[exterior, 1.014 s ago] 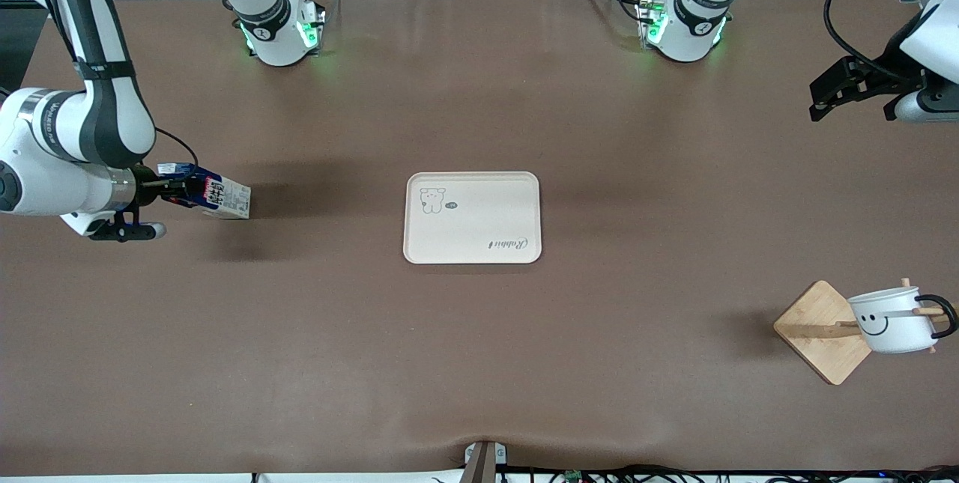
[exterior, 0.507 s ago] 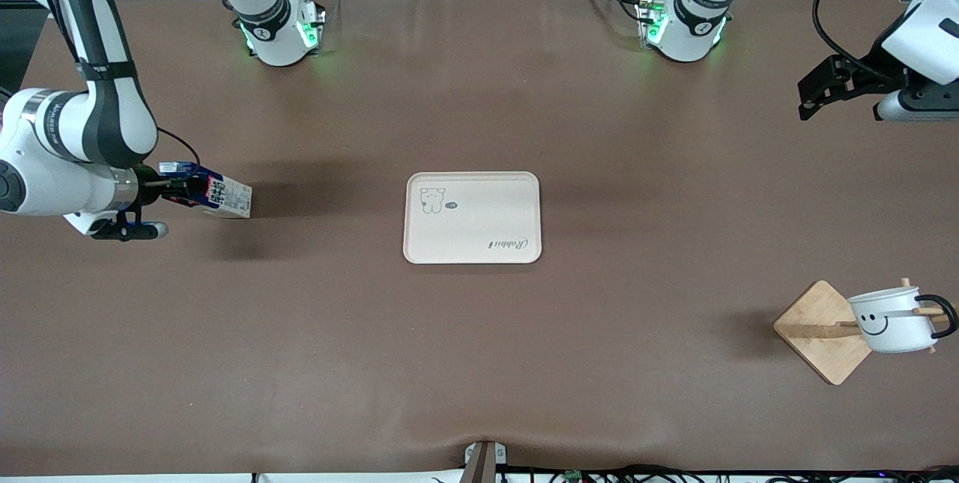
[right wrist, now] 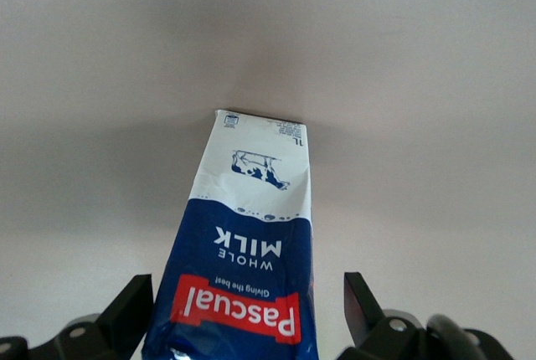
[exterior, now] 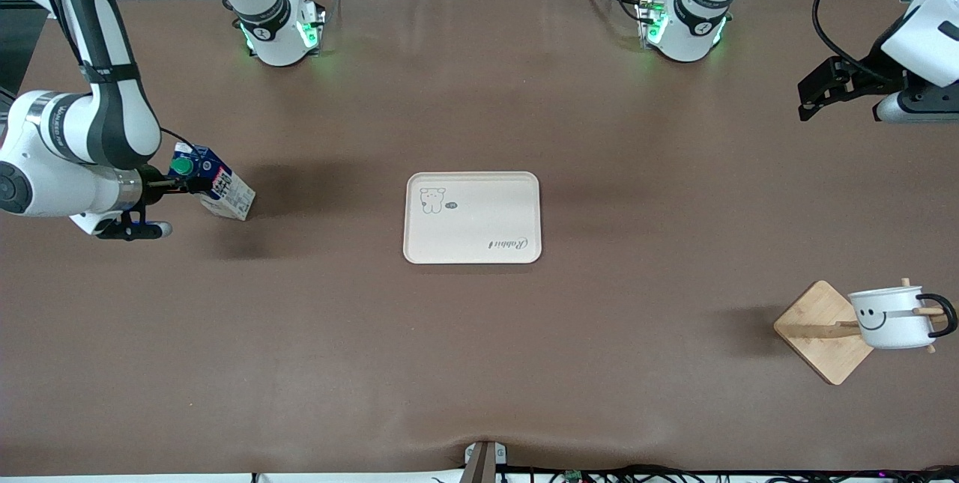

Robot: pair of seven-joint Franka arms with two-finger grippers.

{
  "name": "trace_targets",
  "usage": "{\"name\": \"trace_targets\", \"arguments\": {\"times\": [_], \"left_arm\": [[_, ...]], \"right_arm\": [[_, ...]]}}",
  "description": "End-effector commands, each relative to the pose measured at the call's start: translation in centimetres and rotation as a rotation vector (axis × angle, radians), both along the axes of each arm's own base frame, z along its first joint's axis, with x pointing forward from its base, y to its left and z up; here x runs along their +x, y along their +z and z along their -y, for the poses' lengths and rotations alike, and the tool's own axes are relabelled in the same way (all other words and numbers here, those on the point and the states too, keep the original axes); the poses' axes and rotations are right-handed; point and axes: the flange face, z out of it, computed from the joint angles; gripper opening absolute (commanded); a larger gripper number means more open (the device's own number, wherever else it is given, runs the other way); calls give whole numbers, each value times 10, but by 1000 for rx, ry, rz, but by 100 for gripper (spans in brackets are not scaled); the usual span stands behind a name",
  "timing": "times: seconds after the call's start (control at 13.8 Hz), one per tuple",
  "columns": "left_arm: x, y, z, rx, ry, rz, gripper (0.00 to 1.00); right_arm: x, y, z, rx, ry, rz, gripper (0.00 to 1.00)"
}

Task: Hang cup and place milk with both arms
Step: 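Set the milk carton down on the table and open the right gripper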

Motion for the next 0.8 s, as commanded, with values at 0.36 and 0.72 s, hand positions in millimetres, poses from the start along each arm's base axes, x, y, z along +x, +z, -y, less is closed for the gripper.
{"name": "trace_targets", "arguments": {"times": [0.36,0.72], "left_arm": [[0,3,0,12,9,16,100],[2,2,-1,11,11,18,100]], "right_arm": [[5,21,-6,-3,-4,-25,100],[29,84,-30,0,47,-14,100]]}}
